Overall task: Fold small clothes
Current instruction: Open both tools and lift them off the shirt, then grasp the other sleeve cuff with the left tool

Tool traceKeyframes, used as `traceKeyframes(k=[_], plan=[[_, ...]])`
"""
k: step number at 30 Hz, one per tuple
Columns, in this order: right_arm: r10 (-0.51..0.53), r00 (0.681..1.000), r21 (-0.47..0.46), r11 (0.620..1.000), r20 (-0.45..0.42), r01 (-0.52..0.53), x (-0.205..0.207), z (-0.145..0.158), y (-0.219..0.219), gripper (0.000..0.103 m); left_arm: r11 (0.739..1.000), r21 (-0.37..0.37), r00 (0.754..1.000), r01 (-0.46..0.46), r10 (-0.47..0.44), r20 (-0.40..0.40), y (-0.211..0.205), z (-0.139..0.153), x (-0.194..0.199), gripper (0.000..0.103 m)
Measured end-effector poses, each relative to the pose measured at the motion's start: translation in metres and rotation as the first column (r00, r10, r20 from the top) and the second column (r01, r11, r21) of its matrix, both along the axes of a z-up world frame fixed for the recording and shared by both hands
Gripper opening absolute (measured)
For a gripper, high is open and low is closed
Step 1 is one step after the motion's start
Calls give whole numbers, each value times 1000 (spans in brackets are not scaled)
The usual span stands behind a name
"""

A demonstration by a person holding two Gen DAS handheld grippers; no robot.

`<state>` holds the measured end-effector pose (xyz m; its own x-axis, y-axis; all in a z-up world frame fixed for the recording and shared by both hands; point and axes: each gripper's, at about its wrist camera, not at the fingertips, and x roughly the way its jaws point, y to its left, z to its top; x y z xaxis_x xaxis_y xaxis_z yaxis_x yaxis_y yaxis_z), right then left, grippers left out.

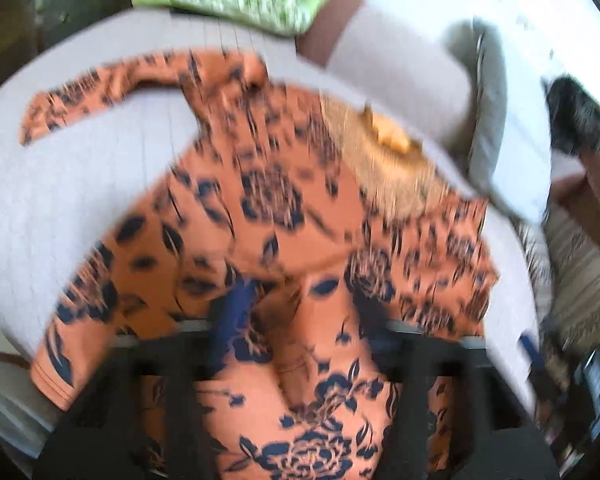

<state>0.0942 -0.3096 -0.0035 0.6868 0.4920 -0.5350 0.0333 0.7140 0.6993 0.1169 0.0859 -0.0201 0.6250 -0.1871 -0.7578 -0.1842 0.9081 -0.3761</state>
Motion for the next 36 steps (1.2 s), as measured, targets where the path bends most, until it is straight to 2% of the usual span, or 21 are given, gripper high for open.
traceKeyframes(k=[3,6,9,12,15,17,18,19,21,23,25,27,28,30,31,32,33,34,35,36], plan=[[69,998,-5,998,5,-69,-14,6,31,52,995,-97,999,-25,28,30,26,2,-1,75],[139,990,-11,990,-7,-139,-18,8,76,53,972,-212,995,-104,100,-32,66,-10,9,75],[200,979,-26,979,-44,-201,-13,3,115,52,929,-297,976,-218,205,-76,111,-15,7,75],[265,961,-42,962,-85,-269,-8,-6,152,52,880,-333,940,-340,311,-138,165,-14,12,75],[319,942,-56,944,-104,-326,1,-10,183,52,849,-350,918,-396,370,-142,213,0,27,75],[342,934,-66,935,-104,-349,7,-12,197,52,857,-283,902,-431,399,-165,242,8,42,75],[351,931,-66,931,-103,-358,9,-14,203,52,871,-190,887,-453,419,-195,259,12,57,75],[364,925,-67,926,-107,-372,10,-18,209,52,871,-143,875,-470,438,-206,271,11,62,75],[375,919,-62,921,-123,-385,13,-27,218,52,841,-116,842,-529,502,-200,300,3,76,75],[387,911,-64,915,-142,-399,14,-35,224,52,831,-95,826,-548,520,-216,318,-10,90,75],[396,906,-87,907,-152,-411,13,-38,226,52,843,18,811,-538,524,-262,325,-25,109,75],[390,910,-116,906,-144,-407,10,-37,222,52,840,138,793,-525,542,-278,324,-37,117,74],[385,912,-119,908,-138,-402,9,-38,219,52,844,139,785,-518,534,-315,325,-46,120,70],[375,918,-114,914,-128,-389,9,-39,211,52,869,28,806,-494,469,-362,326,-61,124,63],[372,920,-104,917,-126,-385,11,-41,208,52,873,40,804,-486,465,-372,324,-64,126,55],[373,919,-94,918,-126,-385,11,-41,205,52,870,104,797,-482,484,-361,323,-62,128,25],[373,919,-85,919,-126,-384,12,-43,203,52,868,134,797,-479,494,-349,324,-60,128,14],[373,919,-83,920,-126,-384,13,-44,201,52,870,85,806,-485,483,-343,326,-59,126,10],[372,920,-85,919,-126,-384,12,-43,200,52,863,-23,820,-504,471,-325,331,-54,119,7],[372,920,-86,920,-122,-383,11,-42,198,52,850,-96,830,-518,472,-296,334,-47,109,7]])
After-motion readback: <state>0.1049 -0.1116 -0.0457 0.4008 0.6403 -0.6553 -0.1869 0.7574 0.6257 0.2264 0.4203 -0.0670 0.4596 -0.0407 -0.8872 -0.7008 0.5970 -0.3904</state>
